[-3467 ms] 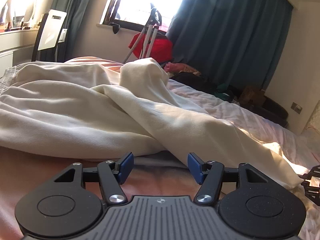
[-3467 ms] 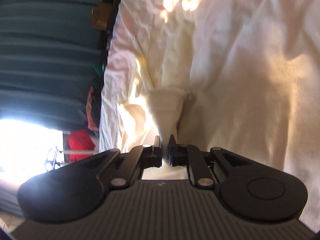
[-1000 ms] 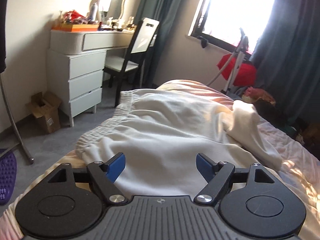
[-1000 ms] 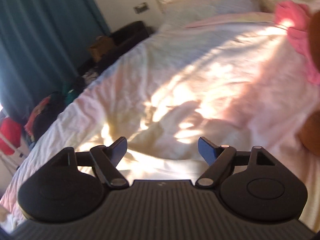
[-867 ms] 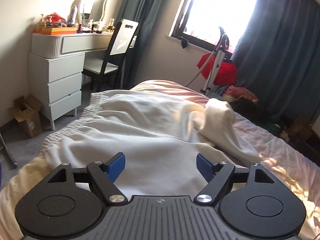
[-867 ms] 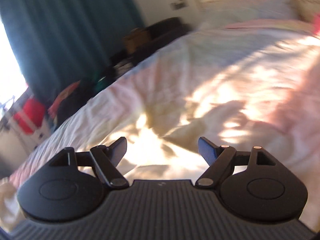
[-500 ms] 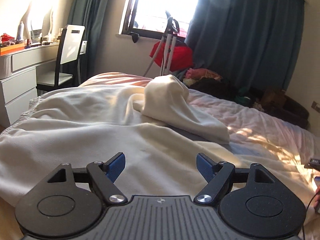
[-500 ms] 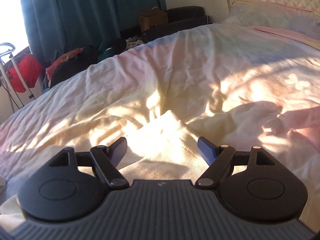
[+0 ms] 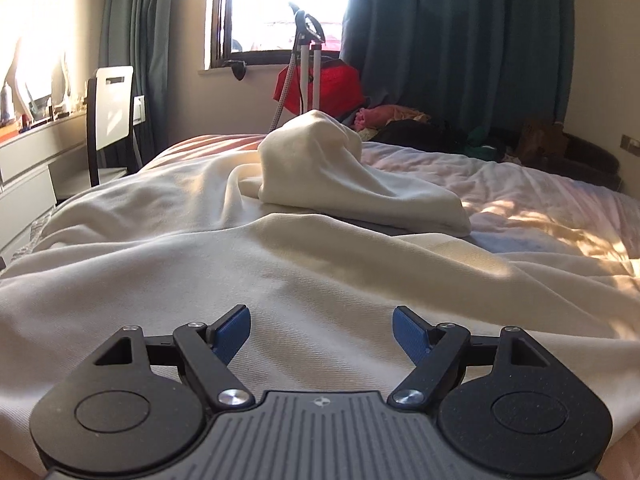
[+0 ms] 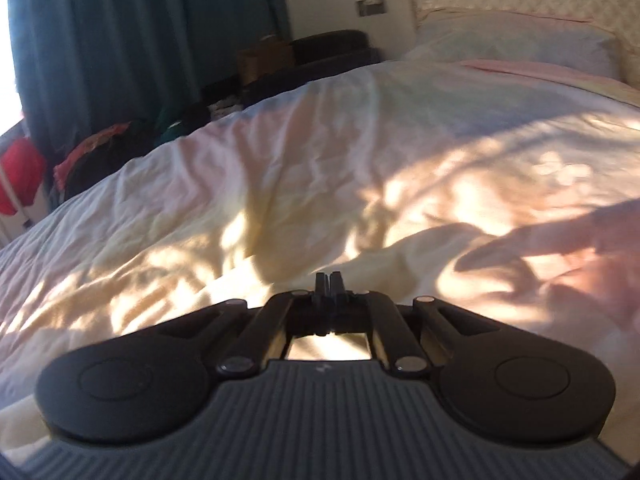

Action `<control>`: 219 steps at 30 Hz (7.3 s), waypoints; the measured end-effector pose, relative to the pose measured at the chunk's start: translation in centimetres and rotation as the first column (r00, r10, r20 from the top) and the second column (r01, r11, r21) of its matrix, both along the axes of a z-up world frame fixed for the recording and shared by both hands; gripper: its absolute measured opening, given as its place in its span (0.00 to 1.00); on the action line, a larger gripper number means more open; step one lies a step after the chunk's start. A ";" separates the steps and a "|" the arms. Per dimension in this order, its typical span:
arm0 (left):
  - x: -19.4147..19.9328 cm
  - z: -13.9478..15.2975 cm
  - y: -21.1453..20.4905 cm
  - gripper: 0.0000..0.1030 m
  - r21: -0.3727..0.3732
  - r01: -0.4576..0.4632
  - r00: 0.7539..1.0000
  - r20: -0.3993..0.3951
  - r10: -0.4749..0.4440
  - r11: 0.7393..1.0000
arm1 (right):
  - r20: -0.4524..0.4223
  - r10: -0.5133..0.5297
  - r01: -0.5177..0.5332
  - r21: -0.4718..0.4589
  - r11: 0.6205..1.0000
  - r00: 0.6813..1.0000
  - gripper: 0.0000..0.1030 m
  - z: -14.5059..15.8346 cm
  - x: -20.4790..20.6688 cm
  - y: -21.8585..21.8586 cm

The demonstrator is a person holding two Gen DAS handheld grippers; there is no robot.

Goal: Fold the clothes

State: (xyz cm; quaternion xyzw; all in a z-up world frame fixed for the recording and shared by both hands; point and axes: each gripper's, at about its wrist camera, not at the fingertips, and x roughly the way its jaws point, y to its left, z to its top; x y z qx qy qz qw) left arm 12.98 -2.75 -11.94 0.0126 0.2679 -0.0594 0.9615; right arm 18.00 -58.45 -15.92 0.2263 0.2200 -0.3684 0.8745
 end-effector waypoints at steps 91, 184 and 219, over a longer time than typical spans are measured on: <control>-1.8 -1.1 -2.0 0.80 0.088 0.044 0.999 -0.029 -0.042 0.995 | 0.290 0.398 -0.437 0.083 0.896 0.871 0.90 10.9 -7.6 18.6; -3.0 4.7 3.8 0.82 -0.194 0.049 0.990 0.142 -0.022 0.980 | 0.116 0.518 -0.528 0.087 0.845 0.848 0.90 3.3 3.3 21.5; -1.8 2.8 10.0 0.79 -0.566 -0.104 0.990 0.022 0.141 0.818 | 0.489 0.548 -0.415 -0.361 0.835 0.679 0.09 21.2 -1.4 20.5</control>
